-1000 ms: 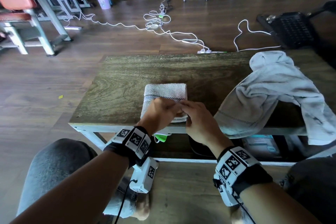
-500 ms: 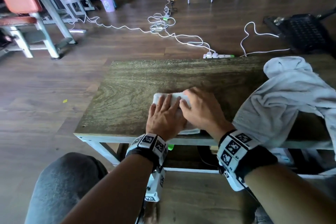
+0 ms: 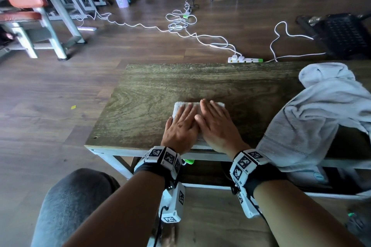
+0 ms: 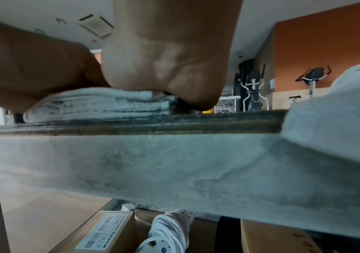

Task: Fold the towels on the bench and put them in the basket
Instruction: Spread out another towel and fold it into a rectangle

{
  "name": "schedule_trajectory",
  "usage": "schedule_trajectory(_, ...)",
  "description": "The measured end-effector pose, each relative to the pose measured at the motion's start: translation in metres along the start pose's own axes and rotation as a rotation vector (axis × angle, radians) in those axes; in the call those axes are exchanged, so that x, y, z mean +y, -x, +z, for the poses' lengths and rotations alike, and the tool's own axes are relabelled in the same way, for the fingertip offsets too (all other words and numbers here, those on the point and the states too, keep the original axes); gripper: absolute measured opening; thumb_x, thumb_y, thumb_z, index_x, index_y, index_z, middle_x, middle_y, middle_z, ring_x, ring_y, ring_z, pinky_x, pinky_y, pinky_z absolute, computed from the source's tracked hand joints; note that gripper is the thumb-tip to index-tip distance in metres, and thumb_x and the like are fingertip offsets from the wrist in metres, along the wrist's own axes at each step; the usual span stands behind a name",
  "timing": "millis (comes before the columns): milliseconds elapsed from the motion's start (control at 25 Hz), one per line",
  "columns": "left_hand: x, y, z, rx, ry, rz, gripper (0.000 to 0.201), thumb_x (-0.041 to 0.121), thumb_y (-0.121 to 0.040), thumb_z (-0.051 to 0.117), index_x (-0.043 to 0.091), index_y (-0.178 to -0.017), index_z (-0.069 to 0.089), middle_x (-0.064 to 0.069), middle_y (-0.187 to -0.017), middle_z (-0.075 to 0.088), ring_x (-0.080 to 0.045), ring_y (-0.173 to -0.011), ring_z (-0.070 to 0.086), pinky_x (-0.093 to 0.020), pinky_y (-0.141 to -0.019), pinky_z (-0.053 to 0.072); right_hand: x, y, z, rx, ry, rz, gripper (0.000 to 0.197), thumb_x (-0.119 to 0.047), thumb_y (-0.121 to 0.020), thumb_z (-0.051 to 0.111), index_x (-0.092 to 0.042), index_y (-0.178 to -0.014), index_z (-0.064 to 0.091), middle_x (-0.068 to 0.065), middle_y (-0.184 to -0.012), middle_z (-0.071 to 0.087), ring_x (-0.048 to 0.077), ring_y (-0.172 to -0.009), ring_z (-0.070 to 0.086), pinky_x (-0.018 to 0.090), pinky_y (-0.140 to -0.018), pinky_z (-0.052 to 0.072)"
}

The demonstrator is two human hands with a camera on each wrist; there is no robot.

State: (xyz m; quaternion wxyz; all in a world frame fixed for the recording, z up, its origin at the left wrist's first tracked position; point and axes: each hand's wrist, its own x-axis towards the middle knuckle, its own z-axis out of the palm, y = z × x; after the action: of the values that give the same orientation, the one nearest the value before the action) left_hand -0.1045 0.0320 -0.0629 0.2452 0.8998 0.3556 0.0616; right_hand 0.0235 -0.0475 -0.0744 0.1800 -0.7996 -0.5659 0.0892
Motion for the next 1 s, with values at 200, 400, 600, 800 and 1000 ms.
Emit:
schedule_trajectory(200,-0.015,0.012,-0.003,0.028,0.031,-0.058,0.054,0.047,-0.103,0.015,0.040,-0.155,0.000,0.017,-0.163,-0.006,-0.011,-0.152,-0.006,-0.041,-0.124,0.001,-0.005,0.003,0.000,0.013,0.059,0.089,0.066,-0.052,-0.103,0.019,-0.021,-0.160,0.009,-0.004,-0.168,0.000,0.014,-0.154,-0.005,0.044,-0.124,-0.002)
schedule_trajectory(400,-0.014,0.014,-0.003,0.020,0.002,-0.072,0.055,0.046,-0.104,0.014,0.039,-0.155,-0.004,0.018,-0.163,-0.009,-0.011,-0.152,-0.005,-0.039,-0.124,0.000,-0.007,0.004,0.004,0.025,0.071,0.195,0.070,-0.055,-0.101,0.017,-0.020,-0.160,0.002,-0.003,-0.168,-0.005,0.013,-0.154,-0.008,0.047,-0.124,-0.002)
schedule_trajectory(600,-0.025,0.010,-0.004,-0.012,0.019,-0.062,0.056,0.042,-0.105,0.017,0.036,-0.156,-0.004,0.018,-0.163,-0.010,-0.009,-0.151,-0.006,-0.036,-0.124,-0.002,-0.004,0.003,0.005,0.022,0.028,0.214,0.068,-0.052,-0.102,0.017,-0.019,-0.160,0.001,-0.002,-0.168,-0.007,0.014,-0.154,-0.009,0.047,-0.124,0.001)
schedule_trajectory(800,-0.028,0.011,-0.007,0.014,0.085,-0.033,0.057,0.034,-0.106,0.024,0.029,-0.157,-0.002,0.008,-0.165,-0.006,-0.006,-0.151,-0.006,-0.033,-0.123,-0.001,-0.002,0.006,0.001,0.026,-0.015,0.265,0.065,-0.056,-0.102,0.021,-0.029,-0.159,0.005,0.001,-0.167,-0.012,0.025,-0.153,-0.013,0.044,-0.123,0.001)
schedule_trajectory(1000,-0.028,0.007,-0.015,0.008,0.182,-0.087,0.065,0.016,-0.103,0.034,0.018,-0.157,-0.002,-0.011,-0.164,-0.005,-0.019,-0.152,-0.006,-0.038,-0.124,0.002,-0.006,0.009,-0.001,0.048,-0.095,0.312,0.075,-0.061,-0.099,0.027,-0.027,-0.159,-0.001,0.006,-0.166,-0.017,0.025,-0.153,-0.013,0.042,-0.124,0.002)
